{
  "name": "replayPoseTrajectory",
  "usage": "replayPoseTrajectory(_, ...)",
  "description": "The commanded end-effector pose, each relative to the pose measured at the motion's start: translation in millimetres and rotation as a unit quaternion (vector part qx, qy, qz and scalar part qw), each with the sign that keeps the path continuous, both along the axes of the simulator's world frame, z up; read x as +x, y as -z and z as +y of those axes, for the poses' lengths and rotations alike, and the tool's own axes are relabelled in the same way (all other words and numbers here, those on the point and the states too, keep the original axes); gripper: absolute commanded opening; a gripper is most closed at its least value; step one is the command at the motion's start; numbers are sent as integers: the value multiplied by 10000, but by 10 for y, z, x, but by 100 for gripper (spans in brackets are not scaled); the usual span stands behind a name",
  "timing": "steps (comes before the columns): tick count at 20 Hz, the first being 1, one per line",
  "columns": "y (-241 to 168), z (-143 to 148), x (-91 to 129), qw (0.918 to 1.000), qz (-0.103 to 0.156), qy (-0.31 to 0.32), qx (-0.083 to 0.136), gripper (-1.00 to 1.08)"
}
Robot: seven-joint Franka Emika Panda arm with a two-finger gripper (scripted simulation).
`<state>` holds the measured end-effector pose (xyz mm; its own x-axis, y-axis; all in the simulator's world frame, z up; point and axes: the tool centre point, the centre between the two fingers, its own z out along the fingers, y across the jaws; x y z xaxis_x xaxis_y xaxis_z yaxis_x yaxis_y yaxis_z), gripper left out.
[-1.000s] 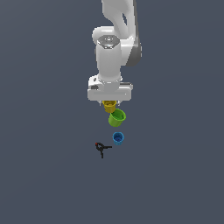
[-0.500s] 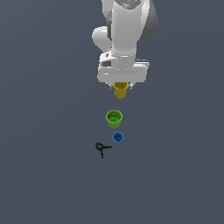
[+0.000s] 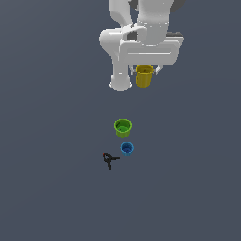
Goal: Pick up a designated object from a clutter of objects.
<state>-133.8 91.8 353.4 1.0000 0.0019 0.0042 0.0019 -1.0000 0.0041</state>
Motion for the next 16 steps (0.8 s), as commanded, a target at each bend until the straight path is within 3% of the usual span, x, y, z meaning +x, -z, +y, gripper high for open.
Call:
replayPoseTrajectory(1, -193, 114, -47, 10000, 7, 1, 5, -100)
replayPoseTrajectory(9, -597, 361, -121, 10000, 17, 1, 15, -100)
replayPoseTrajectory(16, -706, 427, -127, 10000, 21, 3, 20, -100)
